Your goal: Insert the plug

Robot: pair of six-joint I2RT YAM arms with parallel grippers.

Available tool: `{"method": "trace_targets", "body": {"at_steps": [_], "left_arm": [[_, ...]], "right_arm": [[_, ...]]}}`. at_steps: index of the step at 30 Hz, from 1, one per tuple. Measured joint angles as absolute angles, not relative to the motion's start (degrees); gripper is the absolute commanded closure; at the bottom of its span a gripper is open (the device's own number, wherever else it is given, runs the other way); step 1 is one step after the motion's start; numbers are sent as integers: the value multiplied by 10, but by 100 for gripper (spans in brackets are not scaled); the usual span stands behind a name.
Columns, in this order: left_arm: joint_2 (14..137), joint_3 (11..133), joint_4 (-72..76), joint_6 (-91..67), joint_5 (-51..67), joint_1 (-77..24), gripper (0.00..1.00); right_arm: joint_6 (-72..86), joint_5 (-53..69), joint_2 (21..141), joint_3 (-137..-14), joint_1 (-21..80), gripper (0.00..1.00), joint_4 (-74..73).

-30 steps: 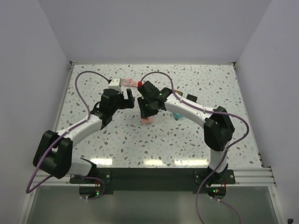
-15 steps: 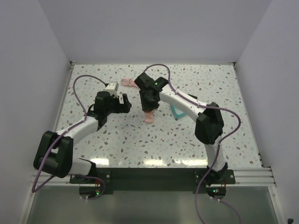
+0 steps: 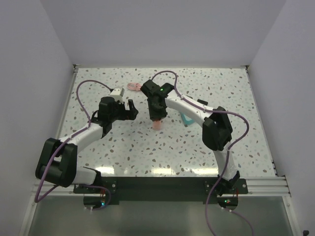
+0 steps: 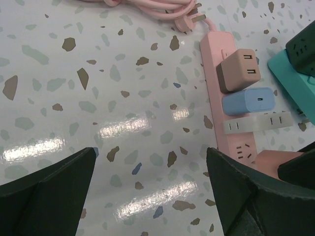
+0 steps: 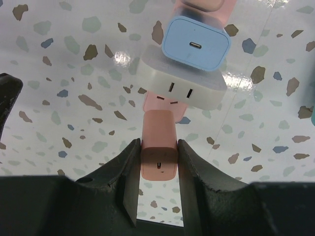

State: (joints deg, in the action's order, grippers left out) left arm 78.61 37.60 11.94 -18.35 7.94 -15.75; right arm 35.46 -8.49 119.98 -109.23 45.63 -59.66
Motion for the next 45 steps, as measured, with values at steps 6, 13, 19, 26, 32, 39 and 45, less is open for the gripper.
{"method": "trace_targets", "body": {"at_steps": [6, 13, 19, 26, 32, 39, 45], "left_arm": [[786, 376, 121, -183, 80, -157, 0], [786, 376, 122, -183, 79, -157, 0], [786, 376, 122, -183, 79, -157, 0], [786, 376, 122, -183, 79, -157, 0], [786, 376, 122, -183, 79, -157, 0], [787, 376, 121, -183, 75, -154, 0], [787, 376, 120, -182, 73, -154, 0]], "right_arm": [[365, -95, 1213, -1091, 456, 100, -586], [374, -110, 1223, -1092, 456, 100, -577], [380, -122, 1223, -1092, 456, 100, -570], [391, -140, 1223, -1085, 456, 100, -549], [401, -138, 1223, -1079, 455, 100, -540], [410, -138, 1222, -1077, 453, 100, -540], [416, -142, 1221, -1074, 453, 100, -541]]}}
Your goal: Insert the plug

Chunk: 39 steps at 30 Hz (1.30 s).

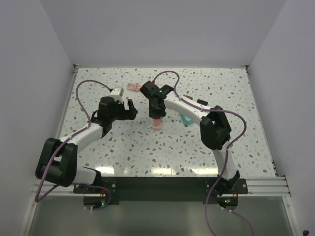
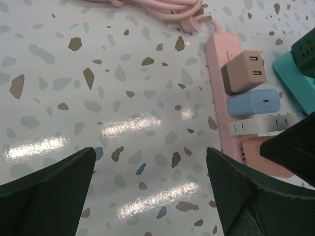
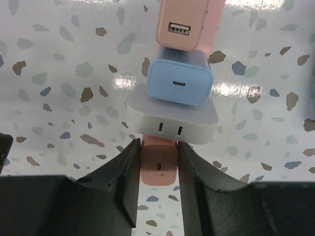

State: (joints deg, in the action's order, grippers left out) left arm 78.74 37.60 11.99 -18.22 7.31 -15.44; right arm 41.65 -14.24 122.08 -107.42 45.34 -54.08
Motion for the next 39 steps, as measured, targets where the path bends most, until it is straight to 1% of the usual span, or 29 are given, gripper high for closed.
{"method": "trace_targets", "body": {"at_steps": [8, 19, 28, 39], "left_arm": [[787, 376, 119, -182, 72, -154, 0], [787, 376, 117, -182, 71, -154, 0], [787, 376, 115, -182, 69, -154, 0], [787, 376, 114, -182, 65, -154, 0]], "right_arm": [[432, -155, 1206, -1044, 455, 100, -521], [433, -173, 1207, -1038, 457, 100, -501], [430, -233, 1188, -979, 486, 100, -439], [434, -267, 1154, -906, 501, 100, -361]]}}
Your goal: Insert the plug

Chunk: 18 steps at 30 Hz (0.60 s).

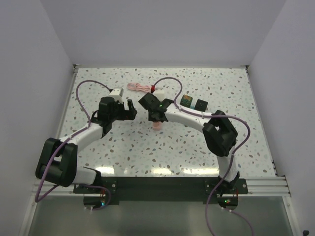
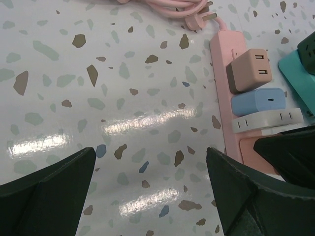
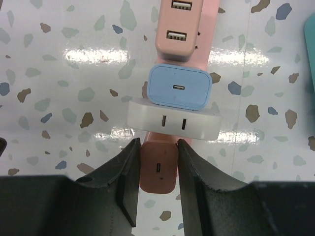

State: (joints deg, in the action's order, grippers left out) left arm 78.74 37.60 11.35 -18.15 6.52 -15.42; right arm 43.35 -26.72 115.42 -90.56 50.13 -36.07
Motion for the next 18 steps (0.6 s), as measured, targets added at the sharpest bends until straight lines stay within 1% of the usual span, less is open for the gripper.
{"method": "trace_targets", "body": {"at_steps": [6, 18], "left_arm": [[787, 376, 113, -181, 61, -154, 0], [787, 376, 112, -177, 57, -154, 0]], "right_arm": [[441, -292, 1132, -854, 515, 100, -306], [446, -325, 1126, -809, 529, 100, -249]]}}
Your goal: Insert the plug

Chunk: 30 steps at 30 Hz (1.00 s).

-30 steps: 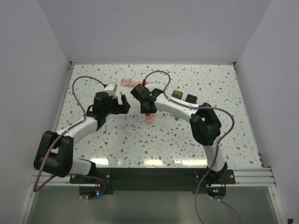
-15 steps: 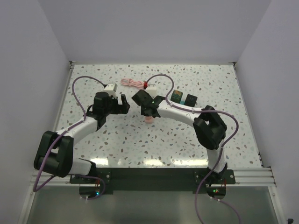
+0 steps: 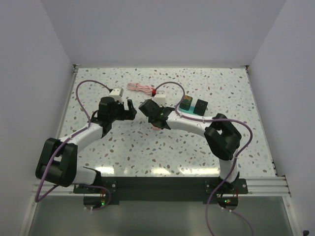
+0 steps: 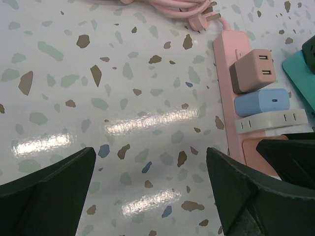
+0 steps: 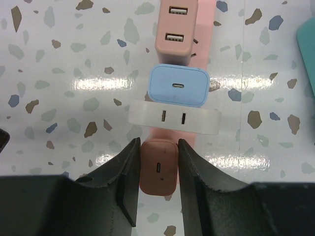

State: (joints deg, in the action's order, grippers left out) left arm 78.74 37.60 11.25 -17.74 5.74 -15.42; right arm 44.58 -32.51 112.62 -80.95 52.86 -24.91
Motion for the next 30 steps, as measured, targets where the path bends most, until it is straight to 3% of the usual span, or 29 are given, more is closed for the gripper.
{"method": "trace_targets", "body": {"at_steps": [13, 26, 28, 30], "left_arm": [[787, 376, 112, -175, 57, -154, 0], [787, 376, 112, -173, 57, -154, 0], [787, 376, 112, -173, 57, -154, 0], [787, 376, 112, -173, 56, -154, 0]], "right_arm": [[476, -368, 1109, -730, 544, 100, -144], [473, -385, 1099, -731, 551, 100, -139], [467, -384, 1099, -738, 550, 93, -149], [457, -381, 1099, -747, 550, 77, -161]]}}
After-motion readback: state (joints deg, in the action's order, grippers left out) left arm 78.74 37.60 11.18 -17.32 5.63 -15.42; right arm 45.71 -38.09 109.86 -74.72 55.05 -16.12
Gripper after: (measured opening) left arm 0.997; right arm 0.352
